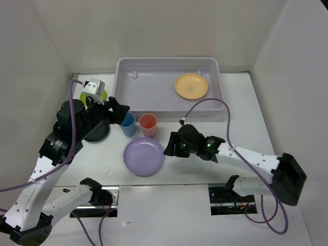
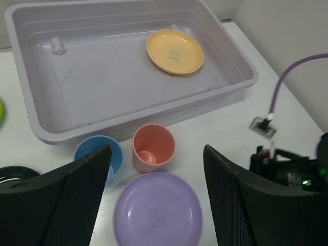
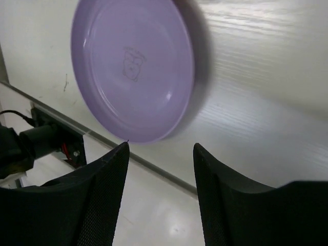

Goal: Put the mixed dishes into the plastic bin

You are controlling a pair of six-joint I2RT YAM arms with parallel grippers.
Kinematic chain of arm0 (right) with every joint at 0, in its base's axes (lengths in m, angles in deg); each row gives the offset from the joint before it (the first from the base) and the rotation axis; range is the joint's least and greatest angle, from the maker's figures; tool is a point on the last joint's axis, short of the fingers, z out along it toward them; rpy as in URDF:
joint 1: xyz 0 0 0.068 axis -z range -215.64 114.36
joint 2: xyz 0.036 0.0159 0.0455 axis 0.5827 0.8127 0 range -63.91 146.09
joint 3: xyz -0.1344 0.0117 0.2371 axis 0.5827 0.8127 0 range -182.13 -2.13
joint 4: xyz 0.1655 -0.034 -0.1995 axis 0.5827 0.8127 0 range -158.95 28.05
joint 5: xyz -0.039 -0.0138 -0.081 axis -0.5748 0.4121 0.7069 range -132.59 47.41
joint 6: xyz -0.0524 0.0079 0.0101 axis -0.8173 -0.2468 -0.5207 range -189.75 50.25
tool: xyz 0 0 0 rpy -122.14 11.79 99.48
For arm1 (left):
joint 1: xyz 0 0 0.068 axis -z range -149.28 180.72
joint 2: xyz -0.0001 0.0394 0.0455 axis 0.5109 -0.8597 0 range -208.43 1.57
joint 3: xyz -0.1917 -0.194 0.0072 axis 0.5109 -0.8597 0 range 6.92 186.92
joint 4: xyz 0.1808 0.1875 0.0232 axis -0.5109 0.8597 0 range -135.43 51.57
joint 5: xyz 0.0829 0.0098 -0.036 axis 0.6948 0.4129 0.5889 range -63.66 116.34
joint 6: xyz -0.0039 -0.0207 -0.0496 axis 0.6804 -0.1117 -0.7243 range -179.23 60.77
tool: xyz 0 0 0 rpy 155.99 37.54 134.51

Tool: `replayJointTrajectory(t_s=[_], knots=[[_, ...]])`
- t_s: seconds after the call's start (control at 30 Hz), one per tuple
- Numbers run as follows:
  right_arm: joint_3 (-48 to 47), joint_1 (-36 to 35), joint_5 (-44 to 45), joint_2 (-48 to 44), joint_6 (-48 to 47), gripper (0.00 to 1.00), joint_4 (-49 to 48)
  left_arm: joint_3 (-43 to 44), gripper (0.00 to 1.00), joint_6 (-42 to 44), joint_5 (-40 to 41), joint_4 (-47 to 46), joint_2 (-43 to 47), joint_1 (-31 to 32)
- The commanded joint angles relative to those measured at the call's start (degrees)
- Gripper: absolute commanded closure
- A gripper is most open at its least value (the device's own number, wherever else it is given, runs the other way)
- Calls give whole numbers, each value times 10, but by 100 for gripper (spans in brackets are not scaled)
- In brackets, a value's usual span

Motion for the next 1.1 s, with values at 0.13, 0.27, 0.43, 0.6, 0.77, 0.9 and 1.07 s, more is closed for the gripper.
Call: replayJointTrajectory(t_s=[0.13, 0.27, 0.43, 0.6, 0.77, 0.9, 1.07], knots=[[-42, -88, 30, 203, 48, 45, -133, 7, 21, -9, 11, -15, 16, -3], [-67, -106, 46, 263, 62, 45, -152, 7, 21, -9, 16, -2, 22, -3], [-61, -111, 56, 297, 84, 50, -183, 7, 21, -3, 21, -2, 28, -3], [-56, -117, 99, 310, 135, 64, -198, 7, 21, -3, 21, -2, 28, -3], [-51, -117, 116, 298, 158, 99, -177, 7, 21, 2, 27, -2, 28, -3], [-58, -123, 110, 273, 137, 100, -147, 7, 21, 2, 33, -2, 28, -3], [-76, -129, 76, 235, 97, 100, -80, 7, 21, 2, 33, -2, 28, -3]])
